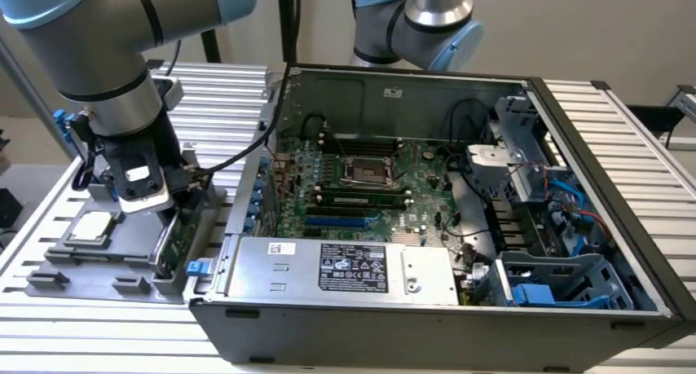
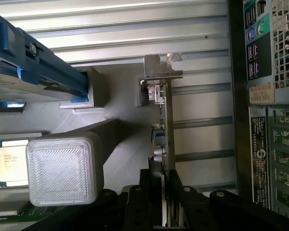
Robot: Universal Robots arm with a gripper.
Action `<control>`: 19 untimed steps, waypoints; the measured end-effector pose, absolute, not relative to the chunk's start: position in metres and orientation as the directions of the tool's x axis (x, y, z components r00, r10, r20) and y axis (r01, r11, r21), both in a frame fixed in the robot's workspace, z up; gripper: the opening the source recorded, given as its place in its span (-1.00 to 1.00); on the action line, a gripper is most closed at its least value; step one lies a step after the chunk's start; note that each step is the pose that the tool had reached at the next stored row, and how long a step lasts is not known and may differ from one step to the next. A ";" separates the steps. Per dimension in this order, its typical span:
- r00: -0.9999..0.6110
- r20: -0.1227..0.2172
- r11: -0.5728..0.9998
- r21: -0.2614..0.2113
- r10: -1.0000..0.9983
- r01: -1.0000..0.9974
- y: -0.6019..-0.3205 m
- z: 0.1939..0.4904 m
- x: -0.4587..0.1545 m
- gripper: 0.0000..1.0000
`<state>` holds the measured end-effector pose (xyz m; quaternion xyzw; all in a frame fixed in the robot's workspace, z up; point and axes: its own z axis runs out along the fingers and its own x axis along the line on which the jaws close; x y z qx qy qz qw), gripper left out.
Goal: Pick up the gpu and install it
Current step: 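Pick up the gpu and move the gpu toward the slot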
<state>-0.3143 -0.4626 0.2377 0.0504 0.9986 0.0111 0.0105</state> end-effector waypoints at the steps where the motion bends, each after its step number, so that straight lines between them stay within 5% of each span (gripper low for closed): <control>1: -0.995 -0.020 0.995 0.023 0.100 0.100 -0.463 0.239 -0.314 -0.46; 19: -0.996 -0.010 0.996 0.023 0.085 0.084 -0.463 0.285 -0.313 -0.46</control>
